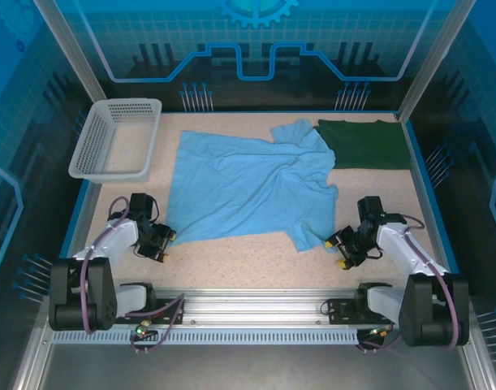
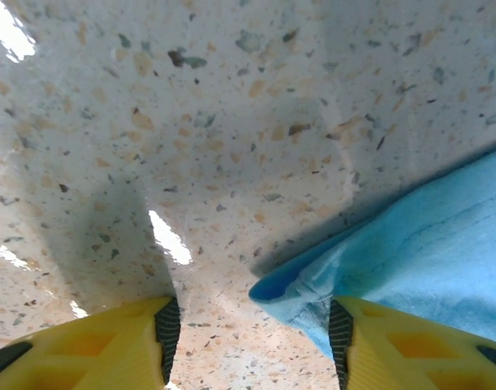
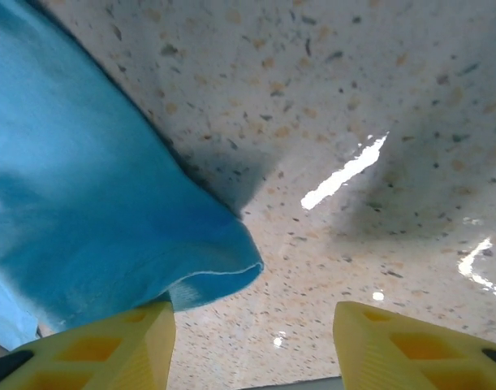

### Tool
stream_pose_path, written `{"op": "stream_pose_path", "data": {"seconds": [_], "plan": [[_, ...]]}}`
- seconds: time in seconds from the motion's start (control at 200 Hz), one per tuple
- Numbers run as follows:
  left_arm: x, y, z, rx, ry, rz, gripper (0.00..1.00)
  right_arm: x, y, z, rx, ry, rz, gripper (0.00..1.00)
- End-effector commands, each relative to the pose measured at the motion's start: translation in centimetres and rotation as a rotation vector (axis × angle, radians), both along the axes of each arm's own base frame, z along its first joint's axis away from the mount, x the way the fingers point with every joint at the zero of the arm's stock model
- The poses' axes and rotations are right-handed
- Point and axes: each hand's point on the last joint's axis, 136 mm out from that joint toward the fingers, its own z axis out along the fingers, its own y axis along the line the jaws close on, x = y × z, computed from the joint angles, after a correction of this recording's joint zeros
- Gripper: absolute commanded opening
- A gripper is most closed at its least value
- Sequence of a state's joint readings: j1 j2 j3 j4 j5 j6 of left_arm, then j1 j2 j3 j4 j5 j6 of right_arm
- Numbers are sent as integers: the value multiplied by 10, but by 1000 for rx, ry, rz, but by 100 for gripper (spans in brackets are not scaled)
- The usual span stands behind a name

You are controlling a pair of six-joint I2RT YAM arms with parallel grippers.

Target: Fold and stack the t-shirts

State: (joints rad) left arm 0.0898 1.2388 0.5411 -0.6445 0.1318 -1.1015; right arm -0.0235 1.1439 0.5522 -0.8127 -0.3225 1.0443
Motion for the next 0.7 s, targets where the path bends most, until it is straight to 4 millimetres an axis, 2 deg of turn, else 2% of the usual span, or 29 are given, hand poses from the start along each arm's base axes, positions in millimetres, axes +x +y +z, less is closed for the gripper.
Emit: {"op": "stream_pose_path", "data": {"seconds": [0.0,0.16,0.305,0.415,0.57,0.695], "plan": [[27,-3,-4,-34,-100,7,52,16,-1,5,27,-45,-43,53],[29,-2,-9,-34,-96,1,46,17,0,13,30,-86,-44,53],[33,-2,-11,-38,-94,-2,46,13,1,20,35,-120,-39,56],[36,0,-9,-32,-98,-4,45,11,-5,26,-1,-136,-39,58],[43,7,-7,-8,-103,-22,40,17,-18,43,-86,-196,-32,60],[48,12,-6,6,-108,-33,31,15,-24,40,-110,-180,-73,61]]}}
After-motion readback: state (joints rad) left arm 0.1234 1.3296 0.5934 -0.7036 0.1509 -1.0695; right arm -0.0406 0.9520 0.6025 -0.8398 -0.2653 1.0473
